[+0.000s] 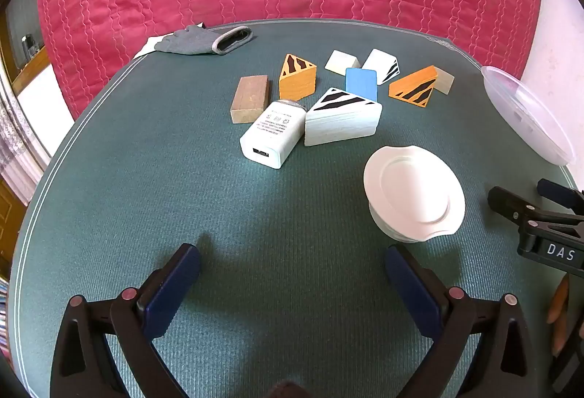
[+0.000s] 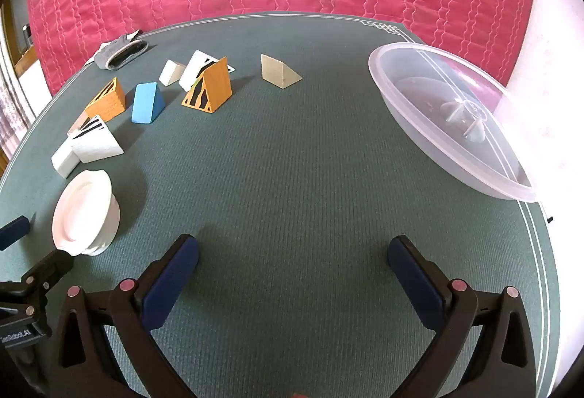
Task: Organize rigid objects
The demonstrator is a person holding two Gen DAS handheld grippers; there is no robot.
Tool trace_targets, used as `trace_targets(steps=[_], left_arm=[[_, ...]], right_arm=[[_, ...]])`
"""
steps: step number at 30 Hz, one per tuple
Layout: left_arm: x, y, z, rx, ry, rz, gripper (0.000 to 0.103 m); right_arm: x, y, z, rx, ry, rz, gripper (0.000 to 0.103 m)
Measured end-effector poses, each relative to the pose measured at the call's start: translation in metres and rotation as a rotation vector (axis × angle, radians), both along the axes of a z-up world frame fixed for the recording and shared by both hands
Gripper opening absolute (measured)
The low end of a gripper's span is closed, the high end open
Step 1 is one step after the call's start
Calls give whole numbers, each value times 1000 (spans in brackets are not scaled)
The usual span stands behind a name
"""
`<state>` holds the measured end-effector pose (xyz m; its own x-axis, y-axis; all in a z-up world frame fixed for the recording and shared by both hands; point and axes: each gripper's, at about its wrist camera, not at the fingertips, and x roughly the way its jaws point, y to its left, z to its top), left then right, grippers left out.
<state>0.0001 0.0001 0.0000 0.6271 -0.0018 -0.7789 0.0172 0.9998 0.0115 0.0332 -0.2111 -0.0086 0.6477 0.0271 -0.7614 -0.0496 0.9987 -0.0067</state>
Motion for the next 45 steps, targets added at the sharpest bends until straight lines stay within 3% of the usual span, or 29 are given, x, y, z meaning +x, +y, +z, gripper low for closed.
trace_targets(steps=[34,45], left_arm=[[2,-3,-2,5,-1,4,103],[2,-2,-2,4,0,4,103]], right_arm=[[0,-1,-1,3,2,1,103],[-5,-2,1,86,-21,51,103]])
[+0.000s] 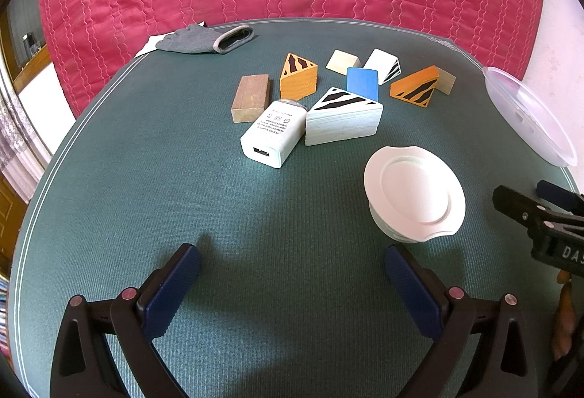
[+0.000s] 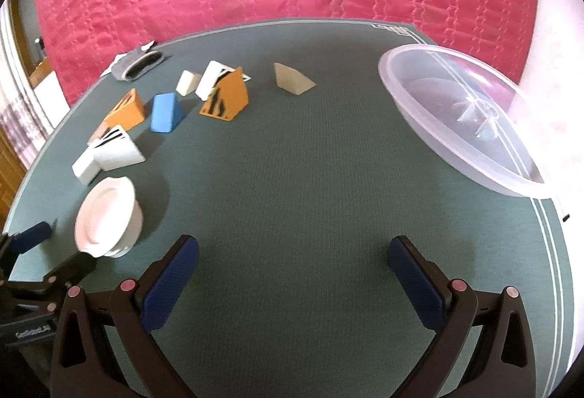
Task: Organize rigid objects
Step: 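Reach the right gripper to the white plate and grasp its rim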
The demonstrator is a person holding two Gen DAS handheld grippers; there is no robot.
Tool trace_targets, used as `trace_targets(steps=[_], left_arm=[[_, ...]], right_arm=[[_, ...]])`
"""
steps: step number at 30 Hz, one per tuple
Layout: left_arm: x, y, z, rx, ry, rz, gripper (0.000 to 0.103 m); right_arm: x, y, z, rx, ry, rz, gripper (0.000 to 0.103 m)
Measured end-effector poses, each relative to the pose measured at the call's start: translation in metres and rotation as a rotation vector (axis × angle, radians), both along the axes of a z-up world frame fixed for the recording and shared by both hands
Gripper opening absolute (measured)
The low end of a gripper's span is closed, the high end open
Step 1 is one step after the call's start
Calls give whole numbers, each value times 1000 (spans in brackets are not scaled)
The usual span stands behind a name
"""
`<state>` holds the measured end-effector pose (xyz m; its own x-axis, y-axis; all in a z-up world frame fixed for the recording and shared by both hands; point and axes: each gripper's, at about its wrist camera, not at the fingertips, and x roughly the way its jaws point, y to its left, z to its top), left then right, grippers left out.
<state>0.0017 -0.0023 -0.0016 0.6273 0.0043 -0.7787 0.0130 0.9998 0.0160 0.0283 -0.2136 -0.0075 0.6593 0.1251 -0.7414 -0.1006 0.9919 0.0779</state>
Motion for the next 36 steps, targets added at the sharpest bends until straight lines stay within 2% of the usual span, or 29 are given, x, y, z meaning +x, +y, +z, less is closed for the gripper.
trace_targets(steps=[9,24,33,36], left_arm=[[0,0,0,-1,0,0,103],[-1,9,4,-20,15,-33,103],[0,54,11,-15,3,102,103],[0,65,16,-16,-10,130,103]], right_arm=[[-7,12,1,27,-8,69,103],[-12,15,3,65,-12,104,103],[-28,36,8,73,-37,219,103],[-28,47,9,84,-20,274,103]])
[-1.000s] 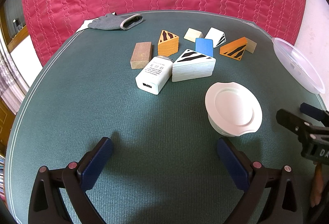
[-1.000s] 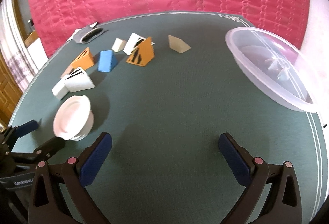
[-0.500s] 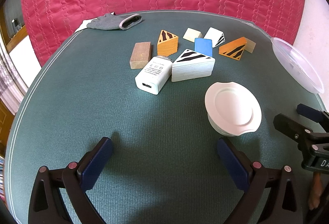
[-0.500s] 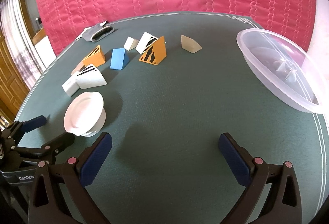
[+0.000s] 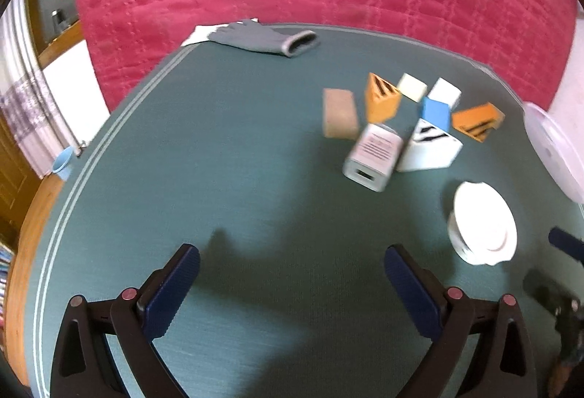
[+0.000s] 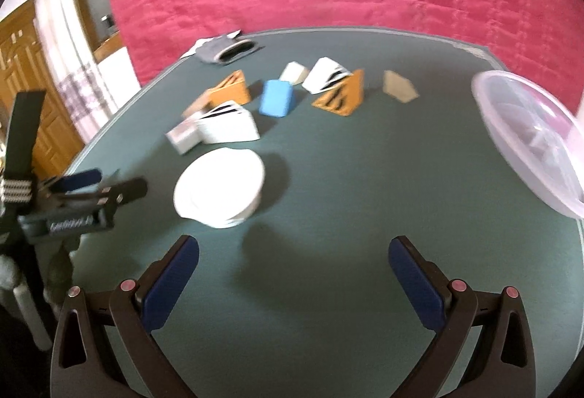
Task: Organize rigid objects
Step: 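Reach the right gripper to the white plate and grasp its rim, then lift the white plate with the right gripper while the left gripper grasps the white power adapter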
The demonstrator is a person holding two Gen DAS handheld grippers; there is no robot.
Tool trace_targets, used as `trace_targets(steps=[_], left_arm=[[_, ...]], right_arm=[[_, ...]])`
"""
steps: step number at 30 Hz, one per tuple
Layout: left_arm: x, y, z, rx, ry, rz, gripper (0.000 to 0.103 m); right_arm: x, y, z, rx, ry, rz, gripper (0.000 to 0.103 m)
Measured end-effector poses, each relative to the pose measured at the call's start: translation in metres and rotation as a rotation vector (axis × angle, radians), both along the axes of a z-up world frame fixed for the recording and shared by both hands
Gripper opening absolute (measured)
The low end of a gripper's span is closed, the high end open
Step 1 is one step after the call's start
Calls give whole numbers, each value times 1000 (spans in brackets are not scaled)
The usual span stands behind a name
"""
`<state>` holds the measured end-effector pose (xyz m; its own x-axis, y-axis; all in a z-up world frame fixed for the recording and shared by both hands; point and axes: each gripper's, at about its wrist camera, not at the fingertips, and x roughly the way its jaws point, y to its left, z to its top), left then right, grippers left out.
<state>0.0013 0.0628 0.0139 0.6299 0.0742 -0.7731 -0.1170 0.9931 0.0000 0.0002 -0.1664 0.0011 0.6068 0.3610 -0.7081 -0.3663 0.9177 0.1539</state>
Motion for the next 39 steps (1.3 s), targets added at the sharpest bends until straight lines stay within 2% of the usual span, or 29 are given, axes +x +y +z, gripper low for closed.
trace_targets(steps=[5,8,15,16,17,20,23,32,39], left_arm=[[3,5,-1,9,7,21,103],[5,6,-3,16,15,28,103],[4,18,0,29,9,64,103],[5,19,0,30,9,69,103],[5,20,0,32,10,74,103],[4,21,0,40,10,79,103],[5,20,1,46,9,77,103],[11,7,10,95,-7,36,103],[33,-14,10,125,-3,-19,103]], right_arm=[[6,27,2,-9,12,79,103],[11,43,5,-42,-11,118,103],[26,70,-1,-101,-35,139,103],[29,72,-3,-105,-32,136,100],[31,72,-5,-104,-22,136,92],[32,71,-7,-131,-28,116,77],[33,65,-6,-130,-31,100,67],[28,30,-1,-77,-27,19,67],[22,2,-2,-66,-16,-29,67]])
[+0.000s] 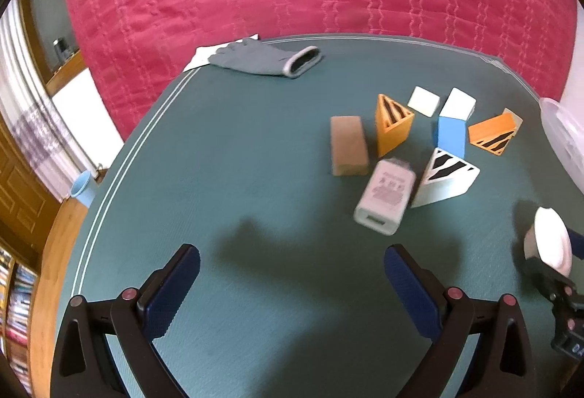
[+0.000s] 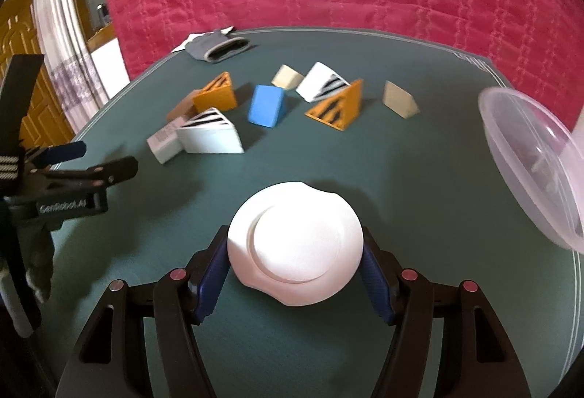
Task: Organize rigid objects
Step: 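Lift the white plate with the right gripper while the left gripper grasps the white power adapter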
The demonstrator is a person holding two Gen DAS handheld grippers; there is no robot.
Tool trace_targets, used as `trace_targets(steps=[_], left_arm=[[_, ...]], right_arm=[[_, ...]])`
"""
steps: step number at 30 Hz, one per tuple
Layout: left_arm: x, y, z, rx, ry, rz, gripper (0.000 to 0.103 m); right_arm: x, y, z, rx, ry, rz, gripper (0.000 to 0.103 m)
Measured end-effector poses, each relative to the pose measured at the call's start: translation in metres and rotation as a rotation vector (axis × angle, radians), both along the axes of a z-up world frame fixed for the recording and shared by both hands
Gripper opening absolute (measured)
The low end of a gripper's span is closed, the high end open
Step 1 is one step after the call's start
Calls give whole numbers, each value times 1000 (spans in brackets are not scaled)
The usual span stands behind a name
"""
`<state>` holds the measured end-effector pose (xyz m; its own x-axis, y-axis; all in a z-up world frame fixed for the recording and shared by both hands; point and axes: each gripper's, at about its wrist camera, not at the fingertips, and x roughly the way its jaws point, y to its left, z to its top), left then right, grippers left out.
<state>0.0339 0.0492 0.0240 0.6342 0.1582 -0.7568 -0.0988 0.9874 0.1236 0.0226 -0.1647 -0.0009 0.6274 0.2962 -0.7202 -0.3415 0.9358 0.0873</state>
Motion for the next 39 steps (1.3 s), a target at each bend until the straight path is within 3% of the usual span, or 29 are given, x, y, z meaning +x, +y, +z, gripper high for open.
trace_targets(steps=[11,20,25,39], left_arm=[[29,-25,-2,18,-20,-76,99],[44,-28,-10,-56,-1,-100,71],[38,-35,-9,-79,-13,-130,40],[11,-38,-6,-118,-2,-115,32]], right_arm=[[2,-11,-1,46,8,-9,67],[3,-12,-3,52,5,-9,67],[3,-12,-3,51,5,-10,67],[3,-17,1,84,0,-30,67]])
